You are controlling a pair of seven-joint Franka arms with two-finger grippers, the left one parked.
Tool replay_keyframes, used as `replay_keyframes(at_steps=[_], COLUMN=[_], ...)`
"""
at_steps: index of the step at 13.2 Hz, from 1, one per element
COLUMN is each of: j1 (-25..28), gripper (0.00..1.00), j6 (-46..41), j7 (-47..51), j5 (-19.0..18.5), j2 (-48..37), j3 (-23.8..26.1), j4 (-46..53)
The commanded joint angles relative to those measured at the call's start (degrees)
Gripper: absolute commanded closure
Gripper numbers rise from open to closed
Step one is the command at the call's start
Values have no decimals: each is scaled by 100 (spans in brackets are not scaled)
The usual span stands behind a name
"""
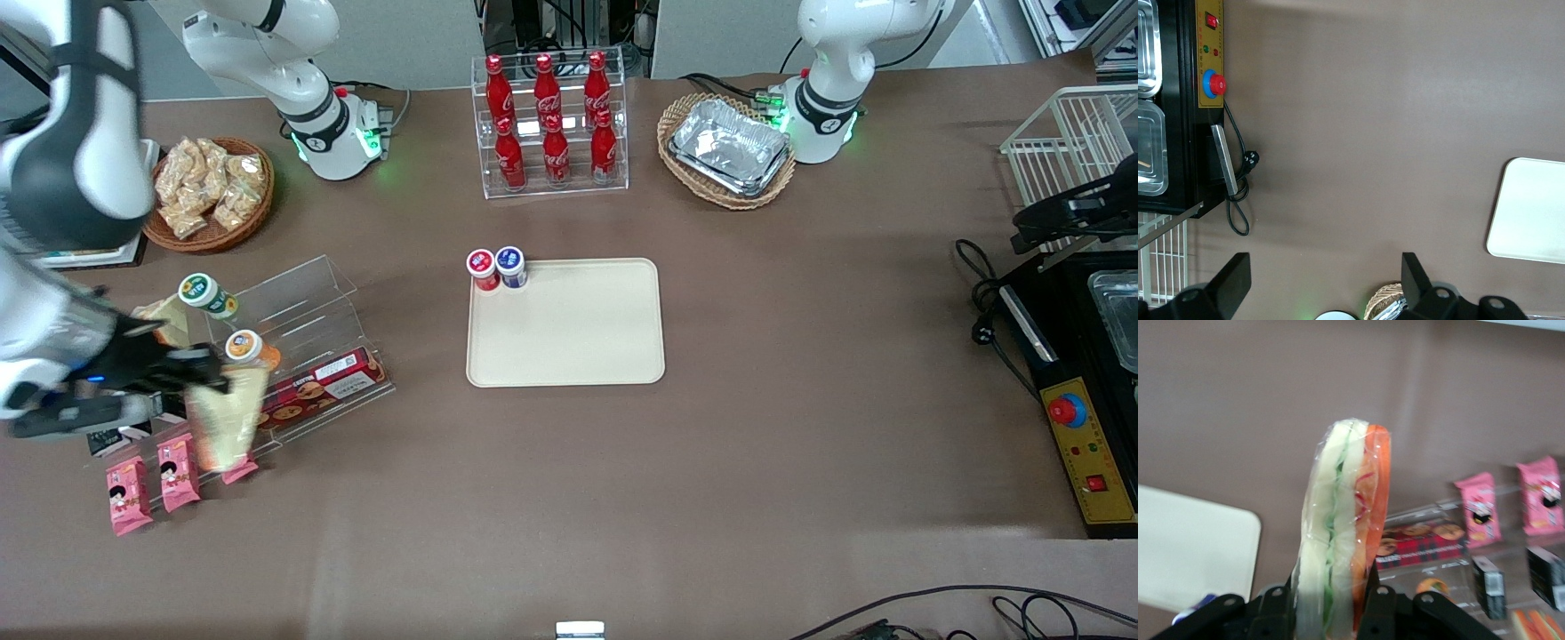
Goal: Place sandwich on tray
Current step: 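Lift the wrapped sandwich out of the rack with the right gripper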
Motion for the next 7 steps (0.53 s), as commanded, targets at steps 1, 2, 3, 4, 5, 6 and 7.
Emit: replay_keyframes(at_steps=[1, 2, 3, 4, 5, 6, 7], j1=[892, 1279, 1778, 2184, 2562, 2818, 2986], gripper=[63, 63, 63, 63, 63, 63, 63], j6=[-193, -202, -167, -123, -123, -88, -1], j7=[-771, -895, -931, -923, -949, -958, -1019], j5=[-89, -352, -650, -958, -1248, -1399, -1418], j2=[-48, -40, -13, 22, 92, 197, 320], j3=[-94, -94, -103, -103, -94, -103, -94], j4=[-5, -31, -40, -49, -49, -49, -66])
